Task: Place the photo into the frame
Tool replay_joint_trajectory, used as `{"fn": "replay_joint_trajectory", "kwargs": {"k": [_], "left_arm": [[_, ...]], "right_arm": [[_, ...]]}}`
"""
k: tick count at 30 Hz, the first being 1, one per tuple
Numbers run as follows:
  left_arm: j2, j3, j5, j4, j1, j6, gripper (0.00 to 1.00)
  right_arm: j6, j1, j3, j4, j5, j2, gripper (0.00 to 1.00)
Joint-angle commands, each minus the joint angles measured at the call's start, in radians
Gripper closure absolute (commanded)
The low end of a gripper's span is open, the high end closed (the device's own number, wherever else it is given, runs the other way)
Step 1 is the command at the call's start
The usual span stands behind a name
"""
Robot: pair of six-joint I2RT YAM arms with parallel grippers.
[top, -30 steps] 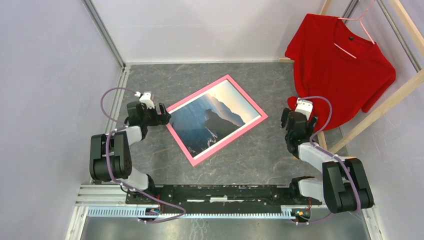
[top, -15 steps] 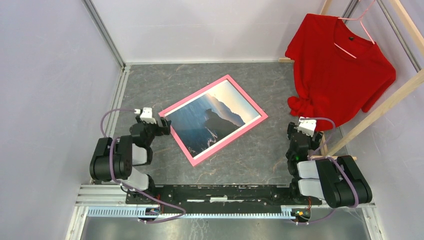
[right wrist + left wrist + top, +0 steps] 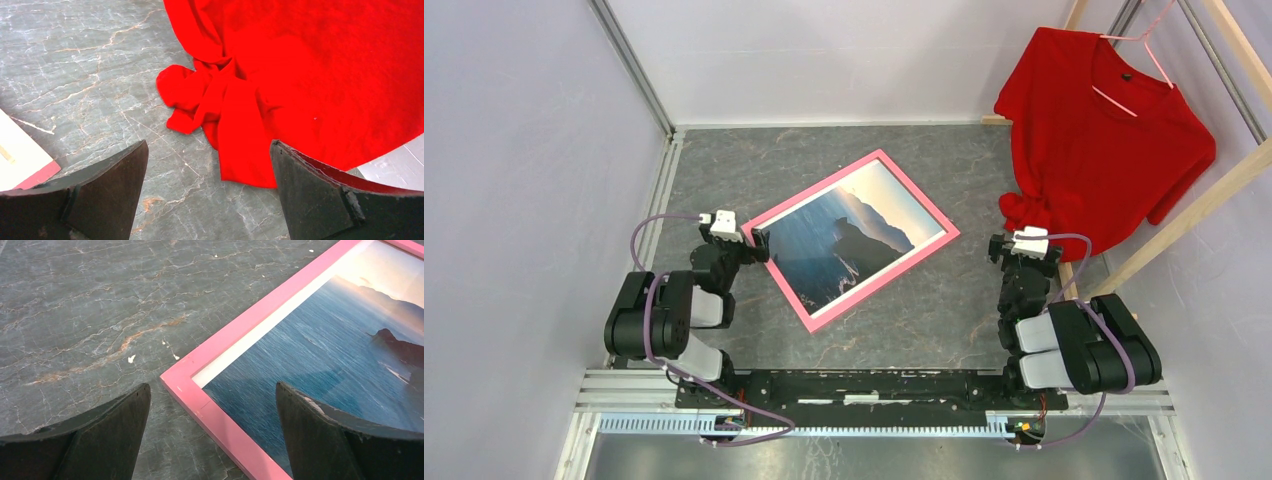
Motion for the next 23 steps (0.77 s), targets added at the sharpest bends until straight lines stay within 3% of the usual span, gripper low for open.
{"fn": "replay_joint_trajectory", "kwargs": {"k": [1,23], "left_arm": [[-0.004,0.01,-0.027,0.047,-0.001,0.048,0.0],[-0.001,0.02,-0.027,0.034,0.005,0.04,0.0]], "right_arm": [[-0.031,-0.002,-0.093,0.035,-0.032,0.001,0.02],[-0.03,-0.003,-0.095,0.03,-0.031,-0.002,0.02]]}}
